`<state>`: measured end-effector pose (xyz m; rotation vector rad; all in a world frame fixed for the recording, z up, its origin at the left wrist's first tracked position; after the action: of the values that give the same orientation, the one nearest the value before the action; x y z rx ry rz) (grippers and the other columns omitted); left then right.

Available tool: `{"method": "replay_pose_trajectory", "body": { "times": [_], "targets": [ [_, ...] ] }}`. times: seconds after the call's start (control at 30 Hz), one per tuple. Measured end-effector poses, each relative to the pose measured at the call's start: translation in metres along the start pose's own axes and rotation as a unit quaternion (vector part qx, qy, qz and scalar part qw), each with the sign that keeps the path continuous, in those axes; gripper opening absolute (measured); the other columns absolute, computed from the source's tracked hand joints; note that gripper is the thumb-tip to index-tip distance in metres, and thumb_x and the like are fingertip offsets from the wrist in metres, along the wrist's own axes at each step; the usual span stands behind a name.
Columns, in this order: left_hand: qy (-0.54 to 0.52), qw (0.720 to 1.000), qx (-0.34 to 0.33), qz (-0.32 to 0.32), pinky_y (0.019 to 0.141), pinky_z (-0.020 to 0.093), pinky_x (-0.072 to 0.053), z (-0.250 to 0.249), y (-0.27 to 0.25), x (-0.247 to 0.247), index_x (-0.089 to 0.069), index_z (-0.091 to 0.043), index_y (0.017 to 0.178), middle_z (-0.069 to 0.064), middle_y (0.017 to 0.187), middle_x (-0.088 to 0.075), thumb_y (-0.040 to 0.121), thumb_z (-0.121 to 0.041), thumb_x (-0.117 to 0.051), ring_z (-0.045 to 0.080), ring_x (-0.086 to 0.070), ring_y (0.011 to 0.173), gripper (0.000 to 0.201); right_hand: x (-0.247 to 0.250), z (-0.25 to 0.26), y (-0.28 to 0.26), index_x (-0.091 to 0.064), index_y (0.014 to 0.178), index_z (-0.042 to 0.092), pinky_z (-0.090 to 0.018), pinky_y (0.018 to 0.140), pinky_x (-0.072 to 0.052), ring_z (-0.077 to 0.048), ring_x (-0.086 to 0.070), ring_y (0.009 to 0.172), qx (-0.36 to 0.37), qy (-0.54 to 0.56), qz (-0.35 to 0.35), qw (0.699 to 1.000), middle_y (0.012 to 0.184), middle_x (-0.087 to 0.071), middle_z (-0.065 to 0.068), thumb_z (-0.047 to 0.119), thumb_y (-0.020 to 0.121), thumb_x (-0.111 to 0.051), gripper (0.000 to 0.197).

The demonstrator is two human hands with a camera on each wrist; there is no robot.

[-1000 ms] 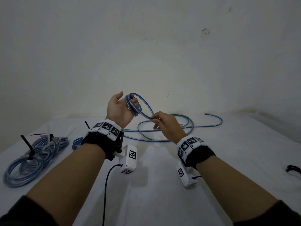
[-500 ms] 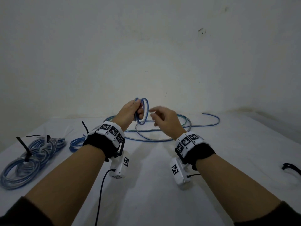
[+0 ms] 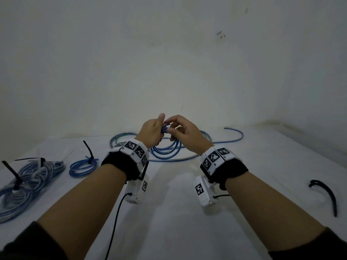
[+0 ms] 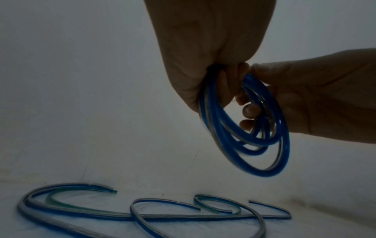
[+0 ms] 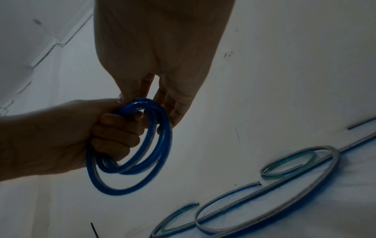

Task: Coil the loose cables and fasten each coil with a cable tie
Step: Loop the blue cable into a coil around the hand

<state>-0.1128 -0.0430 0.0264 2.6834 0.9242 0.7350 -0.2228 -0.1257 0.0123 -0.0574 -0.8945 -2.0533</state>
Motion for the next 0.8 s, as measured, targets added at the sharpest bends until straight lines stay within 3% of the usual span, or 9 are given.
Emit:
{"method": "replay_pose_trajectory", "body": {
  "times": [0.1, 0.23, 0.43, 0.53, 0.63, 0.73, 0.8],
  "targets": [
    [0.058, 0.998, -0.018, -0.016, 0.046, 0.027, -0.033, -0.003, 0.001, -0.009, -0.04, -0.011, 0.062, 0.006, 0.052, -0.044, 0.102, -0.032, -0.027, 0.019, -0.04, 0.042, 0.046, 0.006, -0.005, -0.006, -0.057, 0.101, 0.016, -0.028, 0.069, -0.053, -0.014, -0.061, 0.066, -0.019, 0.005, -0.007, 1.0, 0.09, -0.062, -0.007, 0.012, 0.088, -0.062, 0.015],
    [0.008, 1.0, -0.018, 0.005, 0.044, 0.026, -0.034, -0.007, 0.002, -0.024, -0.042, -0.011, 0.065, 0.005, 0.054, -0.047, 0.1, -0.033, -0.033, 0.017, -0.039, 0.042, 0.043, 0.022, -0.007, -0.013, -0.057, 0.093, 0.004, -0.033, 0.068, -0.054, -0.018, -0.06, 0.064, -0.033, -0.006, -0.055, 0.998, 0.082, -0.064, -0.008, 0.009, 0.086, -0.064, 0.011],
    [-0.083, 0.985, -0.029, 0.149, 0.063, 0.028, -0.044, -0.023, 0.0, -0.056, -0.047, -0.005, 0.094, 0.004, 0.072, -0.053, 0.102, -0.02, -0.03, 0.016, -0.051, 0.059, 0.023, 0.065, -0.016, -0.03, -0.055, 0.079, 0.017, -0.029, 0.065, -0.054, -0.015, -0.06, 0.064, -0.06, -0.029, -0.156, 0.986, 0.075, -0.062, 0.0, 0.009, 0.087, -0.063, 0.014],
    [-0.075, 0.977, -0.035, 0.197, 0.066, 0.026, -0.048, -0.028, 0.001, -0.08, -0.051, -0.008, 0.094, 0.003, 0.073, -0.051, 0.101, -0.012, -0.03, 0.008, -0.054, 0.057, 0.023, 0.091, -0.018, -0.045, -0.055, 0.081, 0.012, -0.032, 0.064, -0.054, -0.018, -0.06, 0.063, -0.073, -0.045, -0.19, 0.978, 0.075, -0.061, -0.004, 0.009, 0.087, -0.063, 0.01],
    [-0.082, 0.973, -0.024, 0.216, 0.082, 0.045, -0.048, -0.038, 0.003, -0.11, -0.053, -0.005, 0.093, 0.003, 0.072, -0.05, 0.101, -0.014, -0.031, 0.006, -0.056, 0.053, 0.025, 0.113, -0.018, -0.061, -0.055, 0.081, 0.011, -0.036, 0.07, -0.055, -0.021, -0.061, 0.069, -0.087, -0.055, -0.21, 0.972, 0.08, -0.063, -0.01, 0.006, 0.086, -0.063, 0.01],
    [-0.076, 0.968, -0.021, 0.239, 0.079, 0.04, -0.051, -0.053, 0.001, -0.14, -0.052, 0.001, 0.103, 0.005, 0.072, -0.049, 0.101, -0.013, -0.032, 0.004, -0.058, 0.05, 0.025, 0.137, -0.015, -0.08, -0.055, 0.078, 0.015, -0.036, 0.071, -0.055, -0.018, -0.061, 0.066, -0.11, -0.068, -0.238, 0.963, 0.078, -0.065, -0.005, 0.007, 0.086, -0.064, 0.015],
    [-0.065, 0.966, -0.039, 0.249, 0.08, 0.044, -0.053, -0.063, 0.0, -0.161, -0.055, -0.003, 0.095, 0.005, 0.071, -0.048, 0.101, -0.013, -0.033, 0.004, -0.058, 0.047, 0.025, 0.154, -0.014, -0.094, -0.055, 0.079, 0.015, -0.036, 0.072, -0.055, -0.017, -0.061, 0.064, -0.125, -0.078, -0.251, 0.957, 0.077, -0.066, -0.003, 0.008, 0.086, -0.064, 0.013]
  ]
}}
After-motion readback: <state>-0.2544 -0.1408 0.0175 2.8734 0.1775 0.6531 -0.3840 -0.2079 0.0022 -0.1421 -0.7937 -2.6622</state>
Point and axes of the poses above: each hand's wrist, its own y-axis towards the middle knuckle, its own x-axis out of the back of the hand, z = x × y, the point moved 2 cm from there along y, towards the middle knuckle
